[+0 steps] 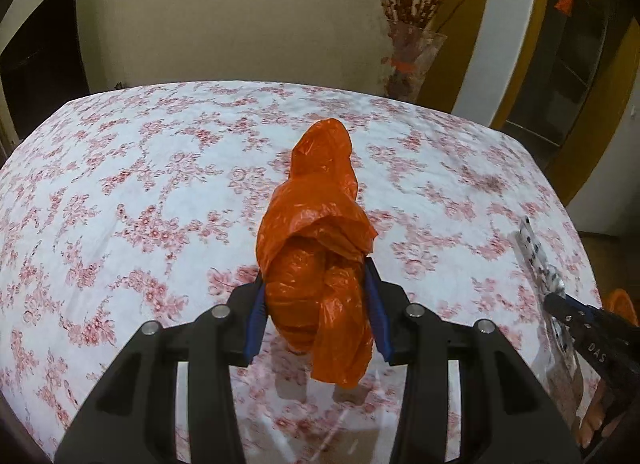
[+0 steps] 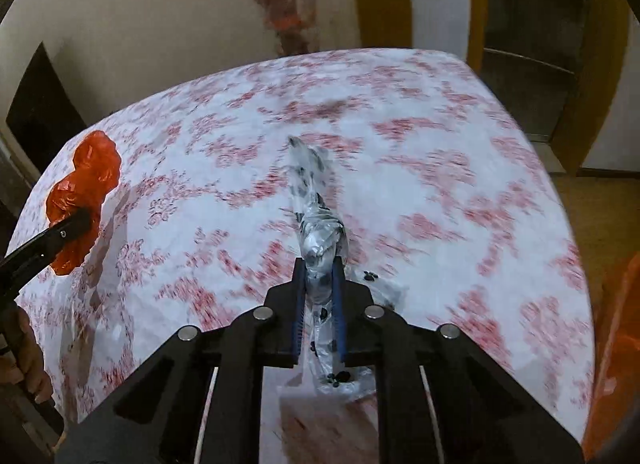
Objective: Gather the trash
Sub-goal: 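Grasp the last orange bag with the left gripper while the right grasps the white patterned bag, then carry the orange bag and white patterned bag over the basket with both grippers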
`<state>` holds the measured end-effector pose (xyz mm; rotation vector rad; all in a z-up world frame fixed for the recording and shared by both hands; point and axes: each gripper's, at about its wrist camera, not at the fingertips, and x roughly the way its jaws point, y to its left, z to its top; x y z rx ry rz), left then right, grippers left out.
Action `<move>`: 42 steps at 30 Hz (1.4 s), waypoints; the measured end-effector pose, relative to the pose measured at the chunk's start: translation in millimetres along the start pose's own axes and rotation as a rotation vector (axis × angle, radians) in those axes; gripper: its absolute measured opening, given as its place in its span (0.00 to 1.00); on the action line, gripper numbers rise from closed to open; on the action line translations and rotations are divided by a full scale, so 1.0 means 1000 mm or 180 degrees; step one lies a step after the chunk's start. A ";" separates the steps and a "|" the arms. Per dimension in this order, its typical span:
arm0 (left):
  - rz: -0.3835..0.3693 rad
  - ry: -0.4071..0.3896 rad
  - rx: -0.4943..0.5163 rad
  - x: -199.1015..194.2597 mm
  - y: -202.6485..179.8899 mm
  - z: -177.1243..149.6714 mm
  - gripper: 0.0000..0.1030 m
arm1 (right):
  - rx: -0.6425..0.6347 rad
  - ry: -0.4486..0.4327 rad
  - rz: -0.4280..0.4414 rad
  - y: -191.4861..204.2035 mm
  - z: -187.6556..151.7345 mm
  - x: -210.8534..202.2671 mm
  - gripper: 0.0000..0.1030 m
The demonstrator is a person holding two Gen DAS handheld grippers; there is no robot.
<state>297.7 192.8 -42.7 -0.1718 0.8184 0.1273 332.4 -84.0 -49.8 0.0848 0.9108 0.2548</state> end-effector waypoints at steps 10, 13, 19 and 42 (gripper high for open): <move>-0.0322 -0.0156 0.0229 -0.039 -0.052 -0.006 0.42 | 0.0393 -0.0578 -0.0078 -0.056 -0.011 -0.093 0.11; -0.0424 -0.0223 0.0322 -0.056 -0.072 -0.008 0.42 | 0.0452 -0.0773 -0.0115 -0.069 -0.015 -0.123 0.11; -0.0667 -0.0327 0.0510 -0.087 -0.113 -0.014 0.42 | 0.0533 -0.1062 -0.0207 -0.089 -0.028 -0.169 0.11; -0.1530 -0.0260 0.1137 -0.139 -0.284 -0.058 0.42 | 0.1070 -0.1458 -0.0644 -0.187 -0.081 -0.244 0.11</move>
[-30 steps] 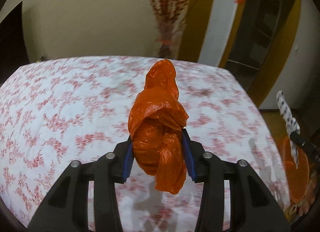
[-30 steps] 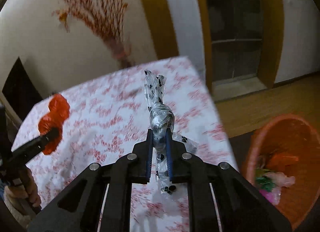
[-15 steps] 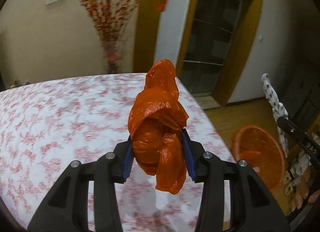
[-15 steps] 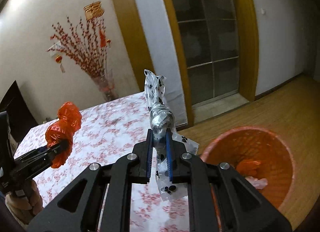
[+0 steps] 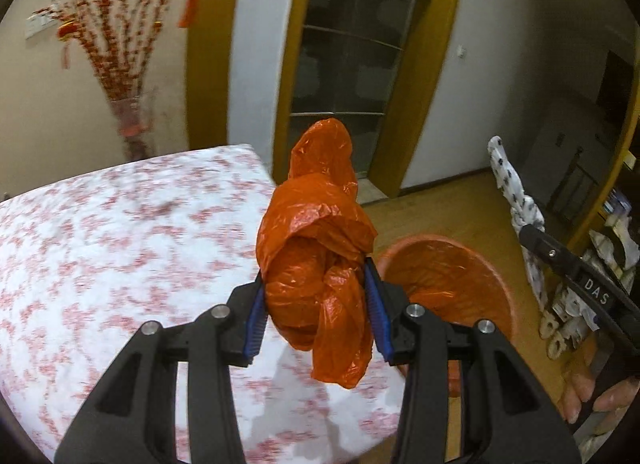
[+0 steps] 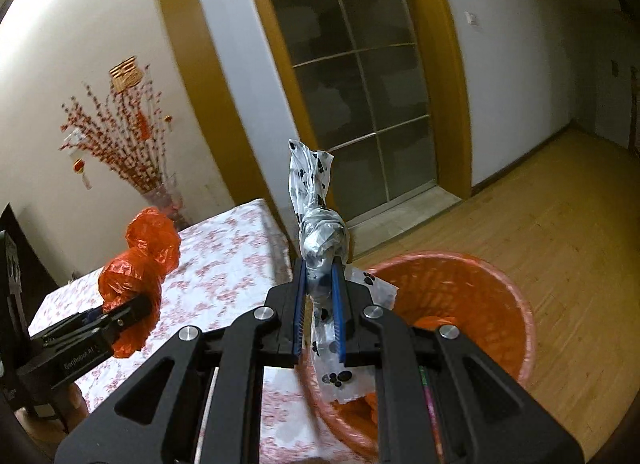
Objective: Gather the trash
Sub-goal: 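Carry the orange bag and white patterned bag over the basket with both grippers, then open both grippers to drop the bags into the basket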
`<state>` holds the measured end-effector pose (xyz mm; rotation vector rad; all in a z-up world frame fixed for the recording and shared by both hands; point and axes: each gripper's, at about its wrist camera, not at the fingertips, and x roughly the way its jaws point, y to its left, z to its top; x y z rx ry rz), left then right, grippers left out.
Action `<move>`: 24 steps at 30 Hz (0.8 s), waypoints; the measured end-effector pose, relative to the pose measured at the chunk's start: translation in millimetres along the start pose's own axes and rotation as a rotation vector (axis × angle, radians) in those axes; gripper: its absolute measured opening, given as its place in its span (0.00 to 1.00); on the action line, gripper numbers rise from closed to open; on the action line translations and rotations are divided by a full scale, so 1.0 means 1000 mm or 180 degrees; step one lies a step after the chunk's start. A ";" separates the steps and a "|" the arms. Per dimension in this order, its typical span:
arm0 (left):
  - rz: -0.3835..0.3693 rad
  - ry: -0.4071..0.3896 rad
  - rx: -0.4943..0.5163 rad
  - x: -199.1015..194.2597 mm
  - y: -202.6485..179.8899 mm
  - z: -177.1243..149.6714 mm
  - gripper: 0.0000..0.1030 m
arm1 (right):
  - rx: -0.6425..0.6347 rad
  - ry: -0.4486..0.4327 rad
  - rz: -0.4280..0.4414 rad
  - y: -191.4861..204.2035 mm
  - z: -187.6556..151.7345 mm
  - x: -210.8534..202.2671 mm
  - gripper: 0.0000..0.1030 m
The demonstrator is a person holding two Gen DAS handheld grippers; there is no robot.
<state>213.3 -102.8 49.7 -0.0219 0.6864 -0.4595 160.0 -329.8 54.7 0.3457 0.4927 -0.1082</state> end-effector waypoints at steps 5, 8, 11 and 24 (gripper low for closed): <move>-0.0171 0.0082 0.0096 0.016 -0.036 -0.003 0.42 | 0.0103 -0.0004 -0.0085 -0.025 -0.003 -0.005 0.11; -0.0255 0.0144 0.0138 0.028 -0.053 -0.005 0.42 | 0.0165 -0.0001 -0.0128 -0.036 -0.004 -0.006 0.11; -0.0327 0.0210 0.0176 0.039 -0.068 -0.007 0.42 | 0.0233 0.0007 -0.0166 -0.047 -0.004 -0.006 0.11; -0.0514 0.0454 0.0287 0.080 -0.109 -0.018 0.42 | 0.0474 0.0048 -0.0248 -0.078 -0.006 0.000 0.11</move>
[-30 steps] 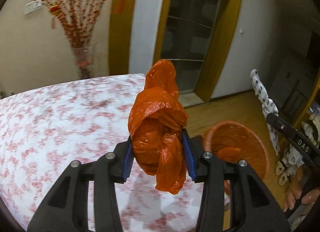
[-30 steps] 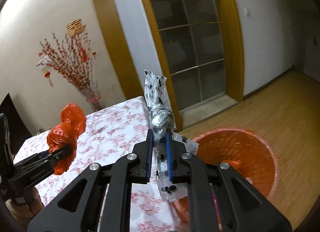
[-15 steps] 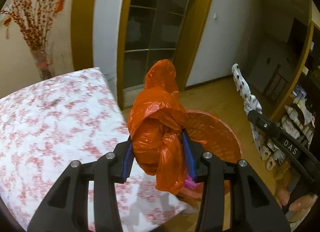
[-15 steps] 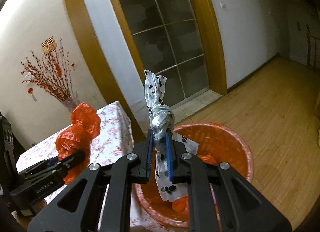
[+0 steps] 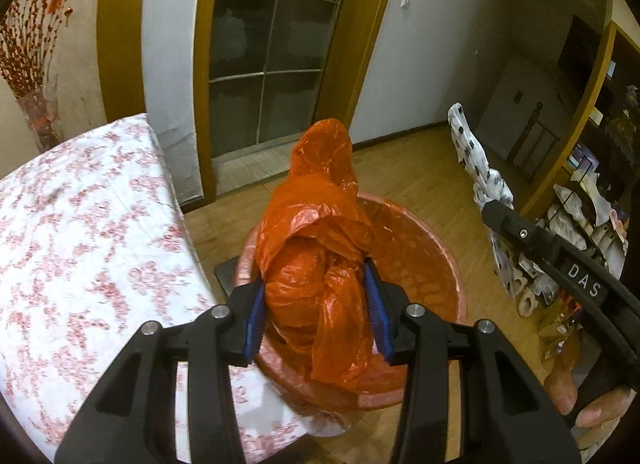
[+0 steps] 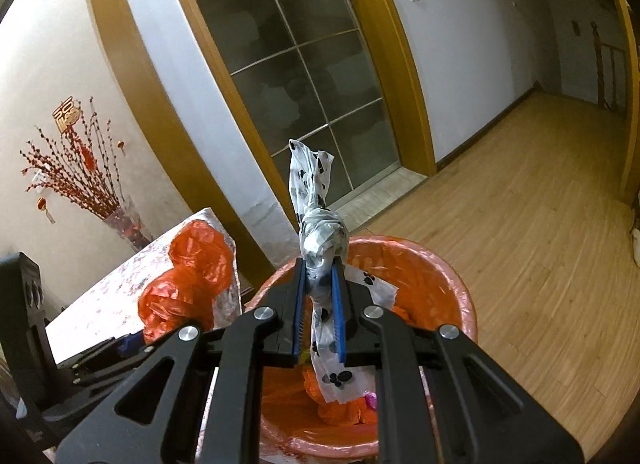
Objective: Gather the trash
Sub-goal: 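Open both grippers to drop the bags into the basket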
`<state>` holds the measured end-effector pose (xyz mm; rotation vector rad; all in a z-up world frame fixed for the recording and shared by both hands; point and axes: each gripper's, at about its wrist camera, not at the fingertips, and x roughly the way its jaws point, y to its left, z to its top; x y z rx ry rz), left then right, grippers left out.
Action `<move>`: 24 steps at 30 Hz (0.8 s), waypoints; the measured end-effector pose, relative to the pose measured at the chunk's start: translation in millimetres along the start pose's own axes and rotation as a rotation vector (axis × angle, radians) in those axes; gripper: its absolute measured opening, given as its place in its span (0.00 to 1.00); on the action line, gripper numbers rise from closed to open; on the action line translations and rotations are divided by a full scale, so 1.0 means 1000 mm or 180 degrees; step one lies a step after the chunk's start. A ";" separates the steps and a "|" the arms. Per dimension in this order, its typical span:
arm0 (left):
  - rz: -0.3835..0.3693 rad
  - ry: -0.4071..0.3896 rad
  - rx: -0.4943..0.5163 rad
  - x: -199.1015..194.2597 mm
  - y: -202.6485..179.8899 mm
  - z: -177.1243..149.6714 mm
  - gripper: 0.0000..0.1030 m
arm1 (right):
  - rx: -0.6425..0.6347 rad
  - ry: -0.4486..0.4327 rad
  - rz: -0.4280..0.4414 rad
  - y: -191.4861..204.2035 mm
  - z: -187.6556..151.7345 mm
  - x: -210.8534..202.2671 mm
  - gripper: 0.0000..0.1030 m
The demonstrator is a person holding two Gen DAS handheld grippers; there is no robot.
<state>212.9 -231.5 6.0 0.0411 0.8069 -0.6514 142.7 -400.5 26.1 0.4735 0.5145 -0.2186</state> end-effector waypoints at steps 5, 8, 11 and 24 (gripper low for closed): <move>-0.0041 0.0127 -0.0021 0.019 -0.008 -0.004 0.46 | 0.0105 0.0086 0.0064 -0.010 0.001 0.010 0.15; -0.0014 0.0200 -0.0032 0.029 -0.010 -0.009 0.50 | 0.0170 0.0150 0.0085 -0.016 0.000 0.015 0.24; 0.0031 0.0251 -0.0062 0.033 -0.005 -0.014 0.54 | 0.0217 0.0162 0.0073 -0.023 -0.005 0.014 0.36; 0.0653 -0.0211 -0.0206 -0.045 0.050 -0.046 0.85 | -0.0241 -0.0226 -0.0307 -0.001 -0.023 -0.031 0.94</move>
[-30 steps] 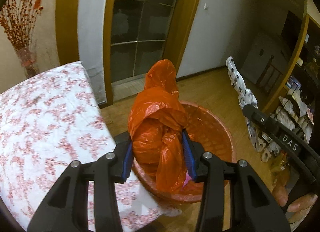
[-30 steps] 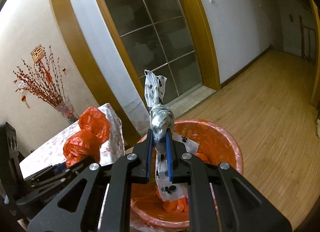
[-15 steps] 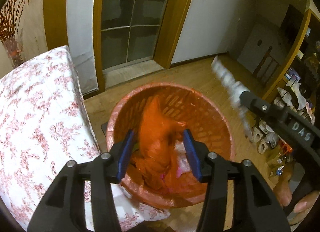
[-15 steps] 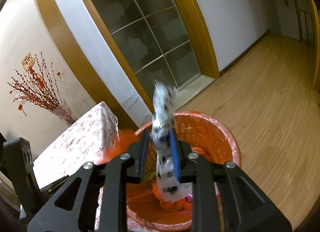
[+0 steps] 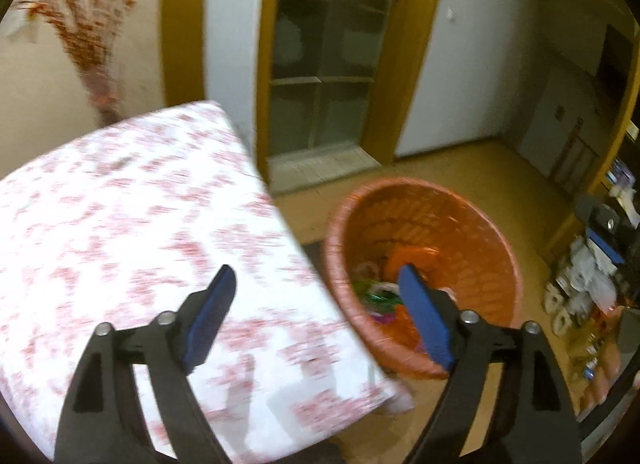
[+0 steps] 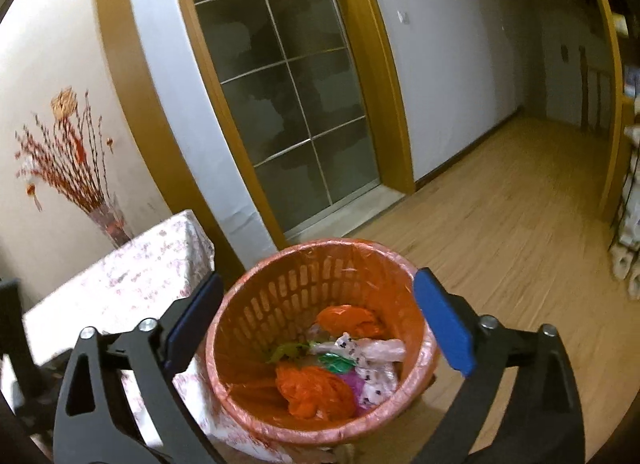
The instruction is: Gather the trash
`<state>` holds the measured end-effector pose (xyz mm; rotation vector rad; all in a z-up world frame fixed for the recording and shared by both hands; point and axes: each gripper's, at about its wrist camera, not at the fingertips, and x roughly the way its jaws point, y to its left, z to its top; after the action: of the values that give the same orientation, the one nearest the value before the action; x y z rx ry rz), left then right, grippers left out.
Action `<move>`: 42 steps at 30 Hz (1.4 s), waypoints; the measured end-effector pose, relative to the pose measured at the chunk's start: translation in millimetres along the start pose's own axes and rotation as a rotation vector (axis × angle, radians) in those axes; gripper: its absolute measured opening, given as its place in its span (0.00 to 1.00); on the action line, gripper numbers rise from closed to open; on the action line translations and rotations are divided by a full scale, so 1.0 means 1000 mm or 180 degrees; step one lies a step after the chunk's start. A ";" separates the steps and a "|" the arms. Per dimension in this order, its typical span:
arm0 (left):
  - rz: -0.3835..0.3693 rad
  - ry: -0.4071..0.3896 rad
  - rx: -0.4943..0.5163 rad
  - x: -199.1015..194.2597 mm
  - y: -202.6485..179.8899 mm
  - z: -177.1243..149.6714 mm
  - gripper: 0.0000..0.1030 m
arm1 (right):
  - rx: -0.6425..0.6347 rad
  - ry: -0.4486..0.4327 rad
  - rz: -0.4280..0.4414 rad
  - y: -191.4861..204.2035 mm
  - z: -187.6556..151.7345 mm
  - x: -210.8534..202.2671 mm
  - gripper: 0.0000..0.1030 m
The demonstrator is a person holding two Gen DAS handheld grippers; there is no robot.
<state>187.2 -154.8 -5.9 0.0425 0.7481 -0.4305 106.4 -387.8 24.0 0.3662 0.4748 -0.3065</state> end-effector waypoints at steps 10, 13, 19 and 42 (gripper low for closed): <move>0.0726 -0.0648 -0.0186 -0.097 0.048 -0.043 0.96 | -0.0595 -0.0260 -0.0214 0.056 -0.036 -0.053 0.98; 0.0905 -0.0773 -0.0217 -0.119 0.052 -0.059 0.96 | -0.0623 -0.0386 -0.0206 0.065 -0.049 -0.072 0.98; 0.1052 -0.0894 -0.0322 -0.149 0.059 -0.089 0.96 | -0.0765 -0.0688 -0.0194 0.078 -0.077 -0.104 0.98; 0.1250 -0.1104 -0.0375 -0.186 0.051 -0.134 0.96 | -0.0887 -0.0454 -0.0623 0.092 -0.113 -0.139 0.98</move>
<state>-1.3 -15.3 13.6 0.0032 0.4069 -0.0150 -21.3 -231.3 23.8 0.0254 0.4067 -0.4469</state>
